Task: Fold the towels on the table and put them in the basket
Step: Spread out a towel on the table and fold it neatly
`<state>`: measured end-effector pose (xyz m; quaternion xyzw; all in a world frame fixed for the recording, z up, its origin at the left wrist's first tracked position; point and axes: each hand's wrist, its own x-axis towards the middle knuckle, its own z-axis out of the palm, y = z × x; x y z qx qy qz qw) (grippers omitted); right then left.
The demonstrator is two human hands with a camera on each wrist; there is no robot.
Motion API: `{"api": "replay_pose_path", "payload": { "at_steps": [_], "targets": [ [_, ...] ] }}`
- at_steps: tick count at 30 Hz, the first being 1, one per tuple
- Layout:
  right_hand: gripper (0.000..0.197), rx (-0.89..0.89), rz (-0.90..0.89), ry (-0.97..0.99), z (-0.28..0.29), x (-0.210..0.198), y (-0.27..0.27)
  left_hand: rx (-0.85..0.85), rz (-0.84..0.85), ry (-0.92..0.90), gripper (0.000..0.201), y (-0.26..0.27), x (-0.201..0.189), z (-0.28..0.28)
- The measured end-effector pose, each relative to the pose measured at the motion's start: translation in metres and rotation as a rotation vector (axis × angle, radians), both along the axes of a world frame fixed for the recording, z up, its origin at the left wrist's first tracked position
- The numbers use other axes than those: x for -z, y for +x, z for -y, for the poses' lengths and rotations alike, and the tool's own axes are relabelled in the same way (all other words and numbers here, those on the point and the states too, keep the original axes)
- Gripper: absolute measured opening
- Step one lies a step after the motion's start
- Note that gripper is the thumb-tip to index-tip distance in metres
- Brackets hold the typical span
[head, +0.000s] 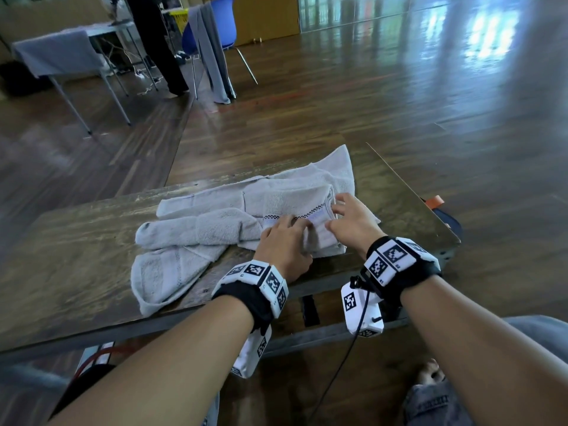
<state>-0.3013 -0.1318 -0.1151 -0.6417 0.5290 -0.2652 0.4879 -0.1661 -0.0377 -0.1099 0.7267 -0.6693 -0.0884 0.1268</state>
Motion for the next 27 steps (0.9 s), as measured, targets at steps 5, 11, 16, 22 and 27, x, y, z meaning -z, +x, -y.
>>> {"api": "replay_pose_path", "payload": {
  "at_steps": [5, 11, 16, 22, 27],
  "targets": [
    [0.046, 0.066, -0.084, -0.096, 0.004, 0.003, 0.005, -0.004, 0.035, 0.016, 0.060, 0.002, 0.004, 0.001],
    [0.073, -0.006, -0.035, -0.094, 0.002, 0.001, 0.010, 0.005, 0.060, 0.019, 0.059, 0.004, 0.004, 0.001],
    [0.070, 0.033, -0.145, -0.244, -0.005, -0.003, 0.007, 0.017, 0.054, -0.010, 0.053, 0.007, 0.005, 0.005],
    [0.073, -0.113, -0.370, -0.588, -0.014, -0.006, 0.007, 0.013, -0.117, -0.166, 0.051, 0.017, -0.001, 0.020],
    [0.059, -0.311, -0.482, -0.657, -0.015, 0.002, 0.015, -0.134, -0.016, -0.147, 0.046, 0.033, 0.010, 0.039]
  ]
}}
